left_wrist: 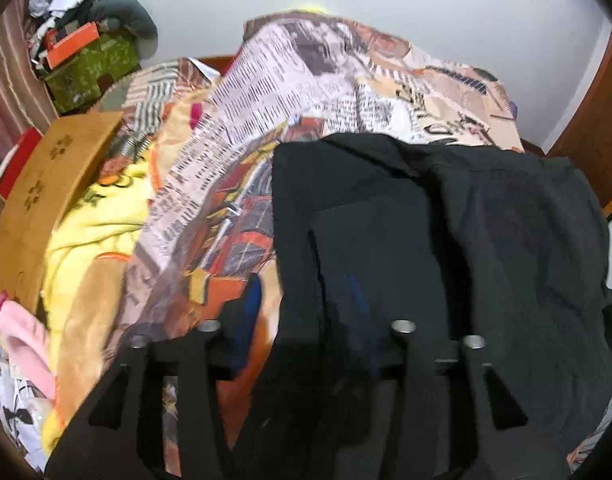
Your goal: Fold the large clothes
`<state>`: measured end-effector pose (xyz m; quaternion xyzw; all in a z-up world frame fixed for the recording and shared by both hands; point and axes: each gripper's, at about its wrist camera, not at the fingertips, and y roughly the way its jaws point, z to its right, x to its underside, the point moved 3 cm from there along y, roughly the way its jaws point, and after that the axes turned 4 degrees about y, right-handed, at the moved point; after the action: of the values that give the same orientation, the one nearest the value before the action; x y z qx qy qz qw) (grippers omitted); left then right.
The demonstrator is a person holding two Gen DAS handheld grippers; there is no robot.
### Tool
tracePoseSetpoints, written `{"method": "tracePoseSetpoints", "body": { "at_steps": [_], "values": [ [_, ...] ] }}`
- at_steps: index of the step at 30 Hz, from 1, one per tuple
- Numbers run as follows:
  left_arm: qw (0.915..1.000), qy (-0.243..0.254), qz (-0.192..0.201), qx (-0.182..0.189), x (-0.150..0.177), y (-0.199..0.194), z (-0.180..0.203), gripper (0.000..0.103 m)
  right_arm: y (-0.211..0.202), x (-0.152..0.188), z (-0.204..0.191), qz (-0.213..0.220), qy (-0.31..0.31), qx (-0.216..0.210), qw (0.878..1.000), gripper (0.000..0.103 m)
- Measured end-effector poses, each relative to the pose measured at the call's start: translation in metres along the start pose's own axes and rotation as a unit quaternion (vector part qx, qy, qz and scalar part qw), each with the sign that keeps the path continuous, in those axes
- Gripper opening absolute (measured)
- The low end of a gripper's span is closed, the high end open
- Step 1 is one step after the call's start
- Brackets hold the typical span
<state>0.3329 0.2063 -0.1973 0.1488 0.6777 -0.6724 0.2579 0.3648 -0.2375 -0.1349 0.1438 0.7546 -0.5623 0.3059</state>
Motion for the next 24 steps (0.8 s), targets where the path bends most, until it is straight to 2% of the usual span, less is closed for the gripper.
{"method": "tracePoseSetpoints", "body": {
  "at_steps": [3, 8, 12, 18, 24],
  "values": [
    [0.9999, -0.002, 0.012, 0.001, 0.011, -0.028, -0.005, 0.055, -0.027, 0.011, -0.005, 0.018, -0.010, 0.006, 1.000, 0.045],
    [0.9999, -0.004, 0.015, -0.001, 0.031, -0.060, -0.014, 0.066, -0.055, 0.027, -0.009, 0.026, -0.018, 0.009, 0.999, 0.047],
    [0.9999, -0.012, 0.011, 0.000, 0.056, -0.075, -0.026, 0.068, -0.064, 0.043, -0.007, 0.021, -0.013, 0.010, 1.000, 0.047],
    [0.9993, -0.032, -0.022, -0.001, 0.103, -0.073, -0.050, 0.069, -0.065, 0.076, 0.007, -0.001, 0.016, 0.017, 1.000, 0.047],
    [0.9953, -0.068, -0.068, 0.014, 0.154, -0.048, -0.064, 0.069, -0.056, 0.111, 0.023, -0.036, 0.053, 0.027, 0.998, 0.047]
  ]
}}
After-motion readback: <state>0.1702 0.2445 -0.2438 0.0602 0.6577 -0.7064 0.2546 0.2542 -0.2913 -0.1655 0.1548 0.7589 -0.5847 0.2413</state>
